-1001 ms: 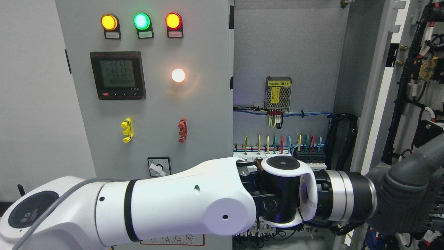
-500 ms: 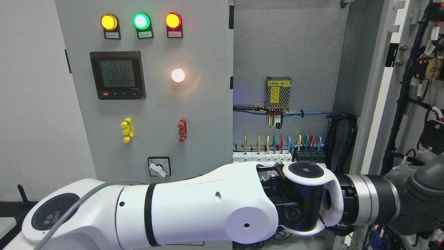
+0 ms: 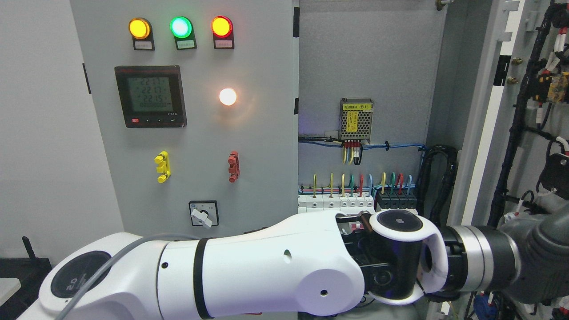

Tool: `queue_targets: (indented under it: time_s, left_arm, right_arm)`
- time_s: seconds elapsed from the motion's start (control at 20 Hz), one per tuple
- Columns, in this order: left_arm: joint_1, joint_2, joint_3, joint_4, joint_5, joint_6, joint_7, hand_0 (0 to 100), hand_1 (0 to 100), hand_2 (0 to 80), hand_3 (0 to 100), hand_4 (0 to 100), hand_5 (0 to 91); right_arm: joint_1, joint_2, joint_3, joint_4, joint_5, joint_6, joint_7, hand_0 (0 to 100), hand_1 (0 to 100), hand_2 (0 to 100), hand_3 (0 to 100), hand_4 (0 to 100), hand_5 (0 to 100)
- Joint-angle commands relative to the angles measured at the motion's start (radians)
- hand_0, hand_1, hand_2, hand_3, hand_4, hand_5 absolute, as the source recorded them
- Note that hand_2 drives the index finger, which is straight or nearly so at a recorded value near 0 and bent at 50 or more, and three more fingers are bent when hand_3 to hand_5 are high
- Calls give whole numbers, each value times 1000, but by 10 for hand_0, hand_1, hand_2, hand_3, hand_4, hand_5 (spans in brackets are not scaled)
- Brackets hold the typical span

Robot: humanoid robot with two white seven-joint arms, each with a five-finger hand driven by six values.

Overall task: Open door with both hands
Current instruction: 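Push the door outward with the left hand, swinging it wide open, then withdraw the left hand down and away from the door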

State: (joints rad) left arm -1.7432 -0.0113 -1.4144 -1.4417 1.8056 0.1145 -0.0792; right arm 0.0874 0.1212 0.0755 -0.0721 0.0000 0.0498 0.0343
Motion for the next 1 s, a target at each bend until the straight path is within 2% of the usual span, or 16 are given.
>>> queue_targets:
  time_s: [0.0, 0.15, 0.4, 0.55, 0.8, 0.95]
  left_arm:
    - [31, 197, 11, -48, -8, 13, -22, 0, 0, 0, 0, 0, 0]
    - [94, 307, 11, -52, -41, 36, -28, 0, 0, 0, 0, 0, 0]
    - [249, 525, 23, -170, -178, 50, -102, 0, 0, 0, 0, 0, 0]
    - [326, 677, 43, -258, -209, 50, -140, 0, 0, 0, 0, 0, 0]
    - [430, 893, 72, -298, -219, 48, -304, 0, 0, 0, 0, 0, 0]
    - [568, 1016, 178, -293, -329, 47, -420, 0, 0, 0, 0, 0, 0]
  right_arm:
    - [0, 0, 0, 0, 6, 1, -1, 380, 0, 0, 0, 0, 0]
    - [0, 0, 0, 0, 5, 1, -1, 380, 0, 0, 0, 0, 0]
    - [0, 0, 0, 0, 5, 1, -1, 380, 0, 0, 0, 0, 0]
    - [0, 0, 0, 0, 5, 1, -1, 380, 0, 0, 0, 0, 0]
    - [0, 0, 1, 0, 5, 1, -1, 380, 0, 0, 0, 0, 0]
    - [0, 0, 0, 0, 5, 1, -1, 380, 0, 0, 0, 0, 0]
